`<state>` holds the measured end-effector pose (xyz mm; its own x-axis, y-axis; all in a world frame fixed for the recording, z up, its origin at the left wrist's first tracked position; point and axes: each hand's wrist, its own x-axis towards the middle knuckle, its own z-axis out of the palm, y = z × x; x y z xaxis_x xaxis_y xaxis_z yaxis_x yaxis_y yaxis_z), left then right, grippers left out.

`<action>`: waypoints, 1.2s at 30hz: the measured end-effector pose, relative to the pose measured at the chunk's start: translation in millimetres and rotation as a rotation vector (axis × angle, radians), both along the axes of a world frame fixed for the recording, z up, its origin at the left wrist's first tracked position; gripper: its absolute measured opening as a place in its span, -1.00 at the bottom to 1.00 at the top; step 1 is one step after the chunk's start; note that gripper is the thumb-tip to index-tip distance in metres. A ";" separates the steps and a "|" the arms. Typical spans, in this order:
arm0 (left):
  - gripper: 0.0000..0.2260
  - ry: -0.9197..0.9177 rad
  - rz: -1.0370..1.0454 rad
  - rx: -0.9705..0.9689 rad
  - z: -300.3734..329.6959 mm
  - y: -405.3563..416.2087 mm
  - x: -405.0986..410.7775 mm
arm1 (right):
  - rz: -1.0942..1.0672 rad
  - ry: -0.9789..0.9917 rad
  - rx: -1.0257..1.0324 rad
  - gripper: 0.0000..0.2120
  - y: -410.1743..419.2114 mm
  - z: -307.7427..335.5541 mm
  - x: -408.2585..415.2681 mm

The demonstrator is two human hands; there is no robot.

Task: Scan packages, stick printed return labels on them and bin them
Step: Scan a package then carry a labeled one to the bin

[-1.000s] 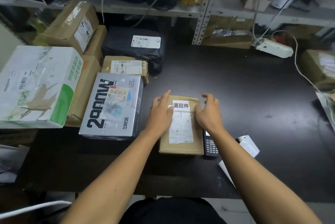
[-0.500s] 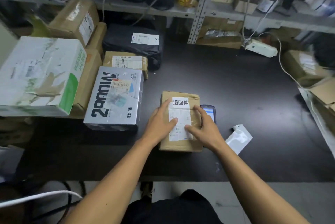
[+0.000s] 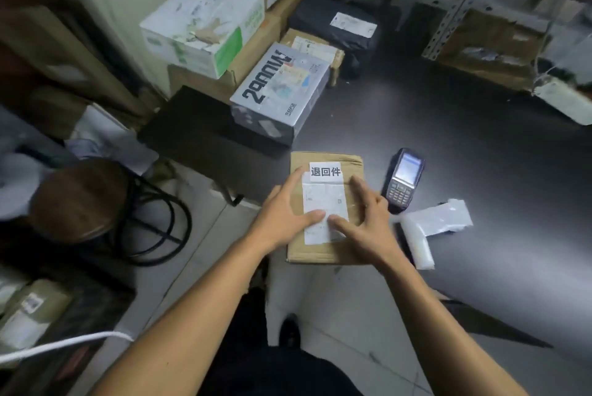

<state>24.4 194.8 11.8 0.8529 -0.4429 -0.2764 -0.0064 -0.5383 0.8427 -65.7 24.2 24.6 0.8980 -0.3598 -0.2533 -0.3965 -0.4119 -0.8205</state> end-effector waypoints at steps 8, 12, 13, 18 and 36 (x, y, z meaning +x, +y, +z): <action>-0.19 0.006 0.232 0.033 2.0 128.3 -57.3 | 0.335 0.016 0.117 -0.06 107.1 -4.2 -19.6; -0.19 0.029 0.370 -0.043 -3.1 207.8 -84.7 | 0.502 0.040 0.091 -0.05 180.0 -1.8 -16.3; -0.19 0.027 0.411 -0.068 -4.3 228.6 -92.6 | 0.539 0.045 0.086 -0.06 200.9 -1.1 -16.1; -0.21 0.025 0.623 -0.081 -13.9 353.2 -142.4 | 0.732 0.093 0.056 -0.08 327.9 0.2 -25.7; -0.16 0.066 1.170 -0.119 -63.7 632.8 -268.9 | 1.368 0.191 -0.018 -0.09 651.7 -34.0 -32.1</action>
<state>-244.4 827.6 -51.9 0.7426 0.5740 -0.3452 0.4851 -0.1056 0.8680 -97.8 675.9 -9.4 0.4878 0.7675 -0.4159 0.2235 -0.5704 -0.7904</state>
